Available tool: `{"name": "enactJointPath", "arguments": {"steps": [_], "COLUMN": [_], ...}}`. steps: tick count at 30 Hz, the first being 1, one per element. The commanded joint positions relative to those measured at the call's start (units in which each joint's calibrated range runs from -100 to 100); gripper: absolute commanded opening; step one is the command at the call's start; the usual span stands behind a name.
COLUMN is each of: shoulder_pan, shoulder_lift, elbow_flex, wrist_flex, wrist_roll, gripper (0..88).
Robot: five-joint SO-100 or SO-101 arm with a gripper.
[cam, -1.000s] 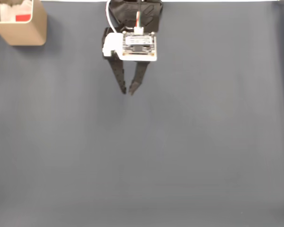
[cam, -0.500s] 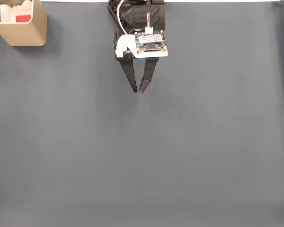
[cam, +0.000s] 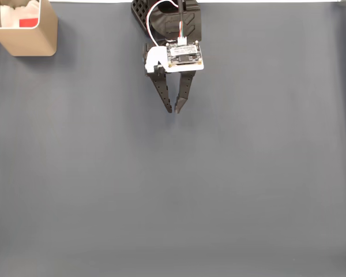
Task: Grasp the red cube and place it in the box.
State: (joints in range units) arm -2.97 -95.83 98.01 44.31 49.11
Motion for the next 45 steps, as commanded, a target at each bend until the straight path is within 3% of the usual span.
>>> {"name": "enactJointPath", "arguments": {"steps": [1, 7, 20, 45], "shoulder_pan": [0.5, 0.0, 0.5, 0.1], "shoulder_lift": [-2.1, -2.8, -3.9, -4.1], "elbow_flex": [1.7, 1.8, 1.8, 1.8], "wrist_flex": [-0.1, 3.3, 15.1, 27.5], "wrist_roll": [-1.4, -3.7, -3.5, 4.6], "gripper": [0.0, 0.0, 0.0, 0.0]}}
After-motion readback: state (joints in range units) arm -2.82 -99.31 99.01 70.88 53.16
